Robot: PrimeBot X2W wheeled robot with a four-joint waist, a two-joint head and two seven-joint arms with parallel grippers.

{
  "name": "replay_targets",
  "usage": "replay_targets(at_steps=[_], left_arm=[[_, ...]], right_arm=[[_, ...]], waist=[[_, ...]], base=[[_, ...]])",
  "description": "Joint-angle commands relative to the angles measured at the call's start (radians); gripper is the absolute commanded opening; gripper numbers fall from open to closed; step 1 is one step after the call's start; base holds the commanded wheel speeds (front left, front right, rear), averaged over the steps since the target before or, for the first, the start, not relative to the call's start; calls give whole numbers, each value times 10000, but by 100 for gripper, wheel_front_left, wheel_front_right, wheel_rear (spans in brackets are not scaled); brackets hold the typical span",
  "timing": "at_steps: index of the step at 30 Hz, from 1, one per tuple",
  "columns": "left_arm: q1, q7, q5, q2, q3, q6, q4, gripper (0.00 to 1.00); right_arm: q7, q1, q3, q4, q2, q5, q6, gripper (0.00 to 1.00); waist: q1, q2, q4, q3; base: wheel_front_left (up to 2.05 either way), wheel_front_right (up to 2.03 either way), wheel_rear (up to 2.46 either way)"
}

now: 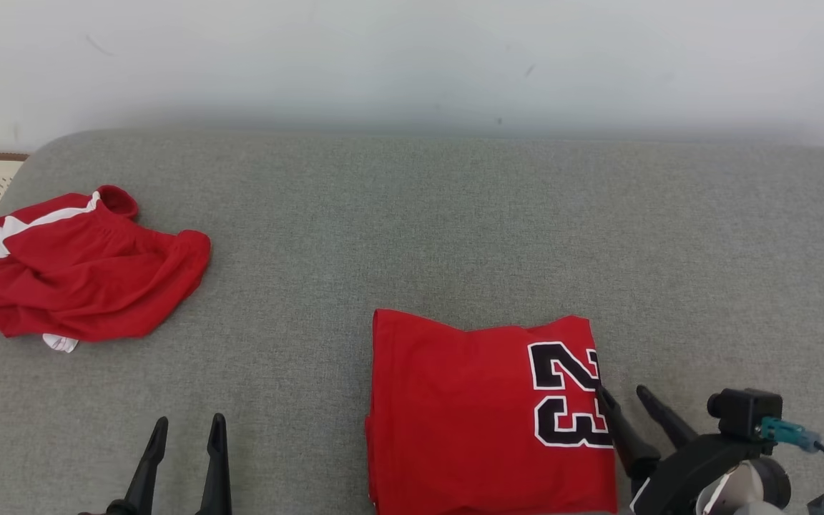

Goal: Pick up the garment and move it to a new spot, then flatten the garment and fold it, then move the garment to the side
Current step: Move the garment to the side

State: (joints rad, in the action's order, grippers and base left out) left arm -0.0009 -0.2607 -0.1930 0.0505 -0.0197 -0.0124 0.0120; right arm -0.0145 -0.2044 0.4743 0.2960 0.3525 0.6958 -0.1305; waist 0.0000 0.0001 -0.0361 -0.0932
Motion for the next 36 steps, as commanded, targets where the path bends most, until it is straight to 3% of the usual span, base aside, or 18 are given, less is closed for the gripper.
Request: replay_targets(at_steps=[1, 14, 16, 17, 25, 36], left_arm=[[-7, -57, -12, 2, -47, 42, 50, 100], [-120, -57, -40, 2, -147, 65, 12, 100], [-115, -57, -38, 2, -153, 78, 7, 100], [-109, -57, -47, 2, -152, 89, 4, 100], [-65, -57, -95, 0, -171, 163, 69, 100], [-467, -57, -89, 2, -267, 163, 325, 100]], right_arm=[[90, 156, 50, 40, -96, 94, -4, 100], [814, 57, 645, 873, -429, 651, -4, 97], [771, -52, 798, 908, -481, 771, -4, 4], [729, -87, 858, 924, -474, 803, -4, 0], [392, -998, 1097, 1004, 49, 779, -4, 0], [51, -3786, 1073, 1922, 1026, 876, -4, 0]], waist=[[0, -1, 27, -41], [0, -1, -98, -201], [0, -1, -103, -209], [0, -1, -104, -209], [0, -1, -33, -257], [0, -1, 32, -1130]], base=[[0, 0, 0], [0, 0, 0], [0, 0, 0], [0, 0, 0], [0, 0, 0], [0, 0, 0]])
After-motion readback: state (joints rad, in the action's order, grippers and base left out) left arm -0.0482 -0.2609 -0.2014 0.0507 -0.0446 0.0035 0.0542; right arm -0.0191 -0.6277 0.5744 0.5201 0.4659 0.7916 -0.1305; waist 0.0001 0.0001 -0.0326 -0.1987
